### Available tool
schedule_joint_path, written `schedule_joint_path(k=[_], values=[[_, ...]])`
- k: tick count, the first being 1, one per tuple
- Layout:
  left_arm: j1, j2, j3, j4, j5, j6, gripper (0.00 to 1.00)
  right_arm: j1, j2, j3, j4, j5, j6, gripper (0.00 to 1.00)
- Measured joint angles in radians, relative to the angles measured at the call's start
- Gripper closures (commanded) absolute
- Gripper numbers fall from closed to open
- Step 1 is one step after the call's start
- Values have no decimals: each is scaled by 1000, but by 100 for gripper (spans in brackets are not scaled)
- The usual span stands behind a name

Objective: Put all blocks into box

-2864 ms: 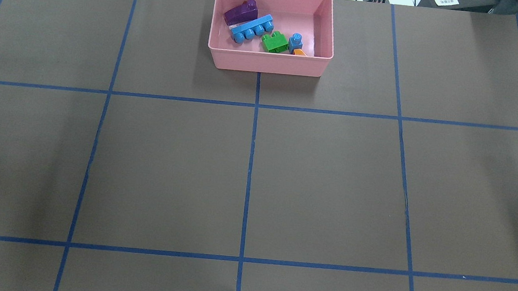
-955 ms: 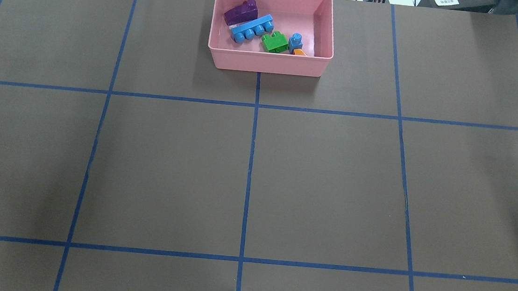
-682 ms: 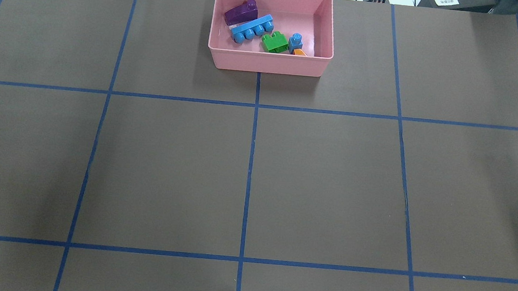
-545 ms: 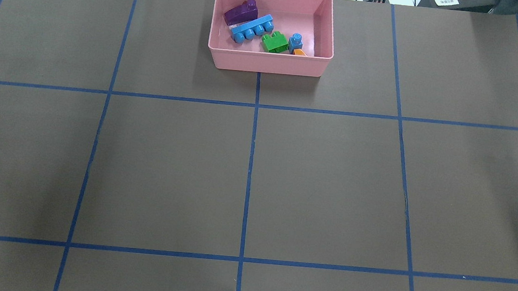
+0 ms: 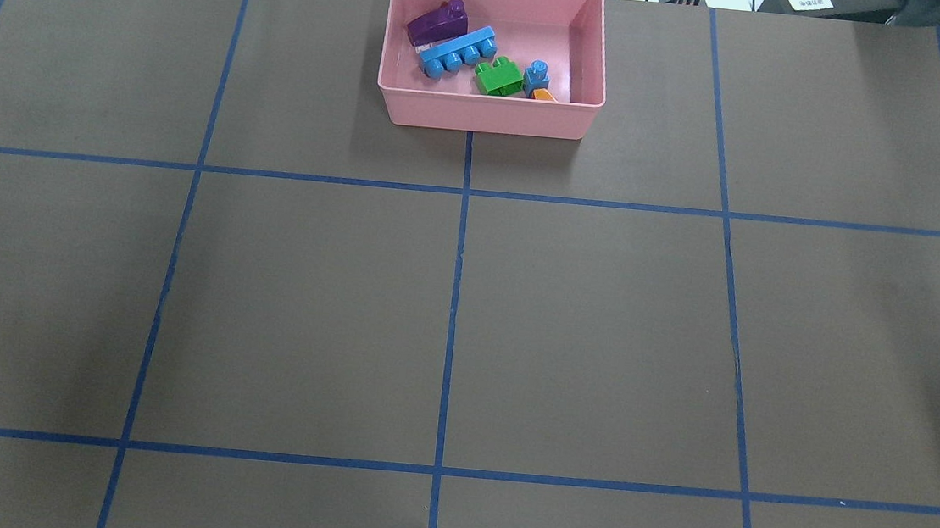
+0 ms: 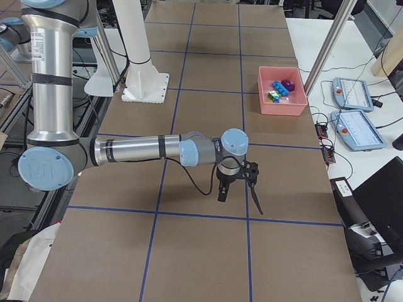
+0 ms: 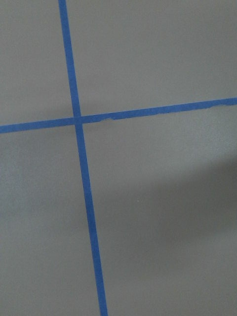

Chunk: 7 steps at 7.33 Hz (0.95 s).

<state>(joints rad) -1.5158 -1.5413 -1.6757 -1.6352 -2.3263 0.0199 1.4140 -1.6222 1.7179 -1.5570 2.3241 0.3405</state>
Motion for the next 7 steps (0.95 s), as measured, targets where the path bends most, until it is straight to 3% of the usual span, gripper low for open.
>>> schedule_joint_path(k=[7], values=[[0,5,-15,-3,-4,0,0,-1,6,-4,0,0,8,0]])
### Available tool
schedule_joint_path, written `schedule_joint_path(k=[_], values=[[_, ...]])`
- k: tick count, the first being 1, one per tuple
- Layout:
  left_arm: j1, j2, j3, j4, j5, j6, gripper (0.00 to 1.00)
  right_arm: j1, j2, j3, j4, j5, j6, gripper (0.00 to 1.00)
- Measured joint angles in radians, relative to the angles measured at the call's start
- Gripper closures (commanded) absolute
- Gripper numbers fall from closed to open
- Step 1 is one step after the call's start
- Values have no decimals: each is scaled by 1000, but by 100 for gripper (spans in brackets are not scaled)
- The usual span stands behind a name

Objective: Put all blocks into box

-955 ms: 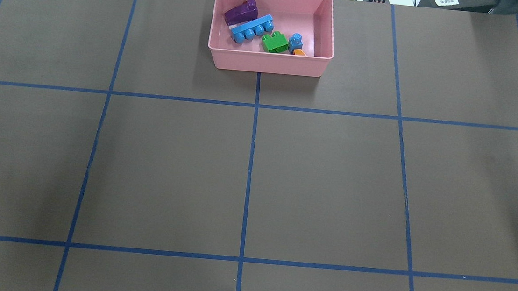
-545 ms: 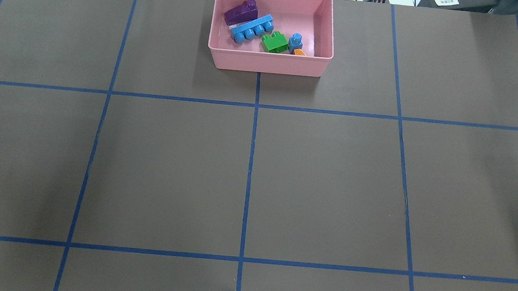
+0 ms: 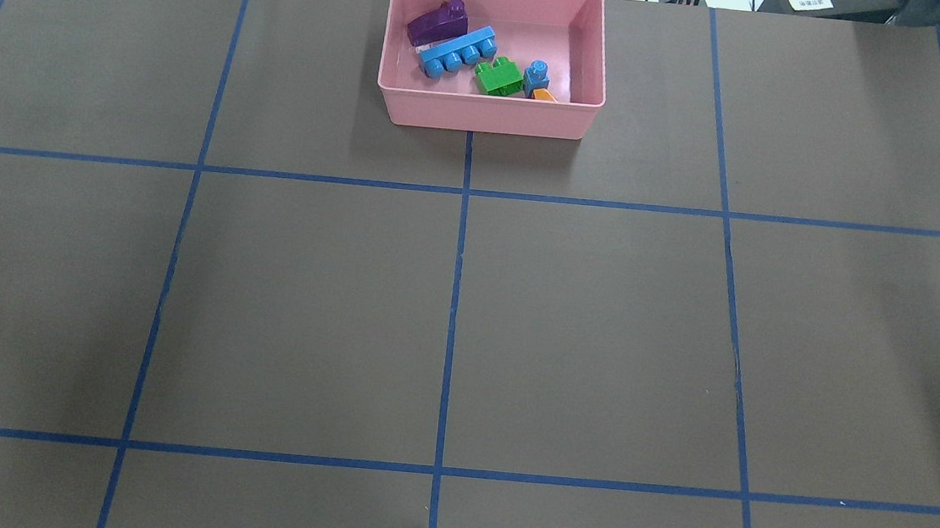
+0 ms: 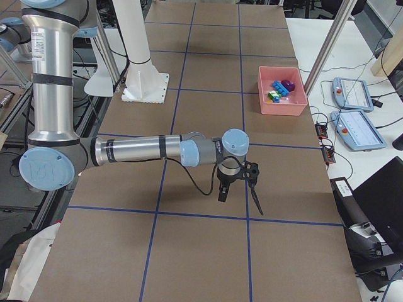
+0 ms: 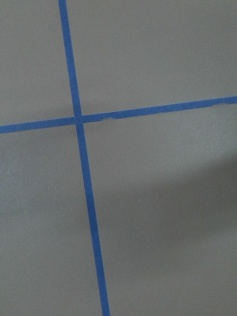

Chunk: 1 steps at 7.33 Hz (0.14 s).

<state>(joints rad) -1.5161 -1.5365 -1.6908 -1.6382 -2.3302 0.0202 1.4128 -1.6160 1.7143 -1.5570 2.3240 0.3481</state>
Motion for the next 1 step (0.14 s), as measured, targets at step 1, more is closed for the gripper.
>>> schedule_joint_path(k=[1], values=[[0,0,1,0,0,0,0,0,2,1,0,0,1,0]])
